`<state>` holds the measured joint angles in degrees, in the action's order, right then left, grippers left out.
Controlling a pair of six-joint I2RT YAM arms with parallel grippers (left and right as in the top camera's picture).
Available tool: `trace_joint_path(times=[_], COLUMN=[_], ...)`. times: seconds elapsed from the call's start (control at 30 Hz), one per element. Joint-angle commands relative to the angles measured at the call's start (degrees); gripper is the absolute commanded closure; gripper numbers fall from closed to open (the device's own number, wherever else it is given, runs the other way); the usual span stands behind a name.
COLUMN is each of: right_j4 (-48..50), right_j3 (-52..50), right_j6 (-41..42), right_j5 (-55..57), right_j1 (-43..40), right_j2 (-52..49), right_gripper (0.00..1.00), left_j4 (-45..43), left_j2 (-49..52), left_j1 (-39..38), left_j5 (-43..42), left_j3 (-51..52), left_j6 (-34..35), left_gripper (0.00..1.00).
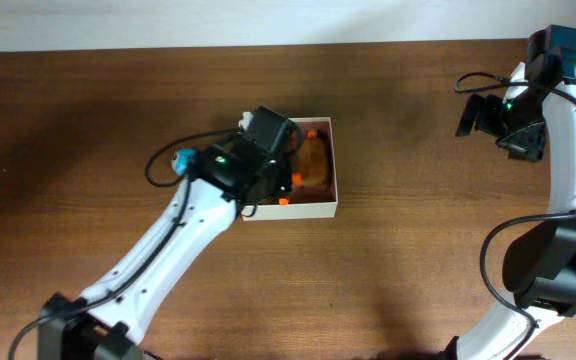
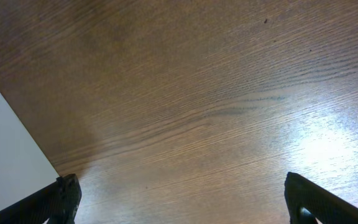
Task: Pack container
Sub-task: 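Carry the duck with the left gripper into the box and lower it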
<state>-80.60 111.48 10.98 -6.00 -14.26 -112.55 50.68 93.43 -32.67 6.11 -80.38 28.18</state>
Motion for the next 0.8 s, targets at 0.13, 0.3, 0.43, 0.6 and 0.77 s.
trace_joint_path(times=[0.13, 0.3, 0.43, 0.6, 0.77], right_j4=[0.04, 0.04, 0.04, 0.04, 0.04], right_j3=[-0.07, -0.07, -0.07, -0.07, -0.07], right_j6=[0.46, 0.46, 0.46, 0.46, 0.46], right_j5=[0.50, 0.50, 0.50, 0.48, 0.50], right_j1=[-0.07, -0.04, -0.07, -0.07, -0.07], right_j2=[0.63, 0.63, 0.63, 0.63, 0.63], right_gripper=[0.01, 0.01, 0.01, 0.01, 0.01], left_j4=[-0.79, -1.53, -2.75, -4.94, -6.58], left_j2=[3.52, 3.54, 3.54, 3.54, 3.52], left_j1=[-0.94, -0.96, -0.96, -0.96, -0.61], left_j5=[3.41, 2.05, 0.28, -0.52, -0.28], left_j3=[-1.31, -1.31, -1.31, -1.31, -1.36], left_j6=[4.87, 4.85, 4.83, 4.83, 4.07], left_gripper=[0.98, 0.67, 0.27, 0.19, 0.18])
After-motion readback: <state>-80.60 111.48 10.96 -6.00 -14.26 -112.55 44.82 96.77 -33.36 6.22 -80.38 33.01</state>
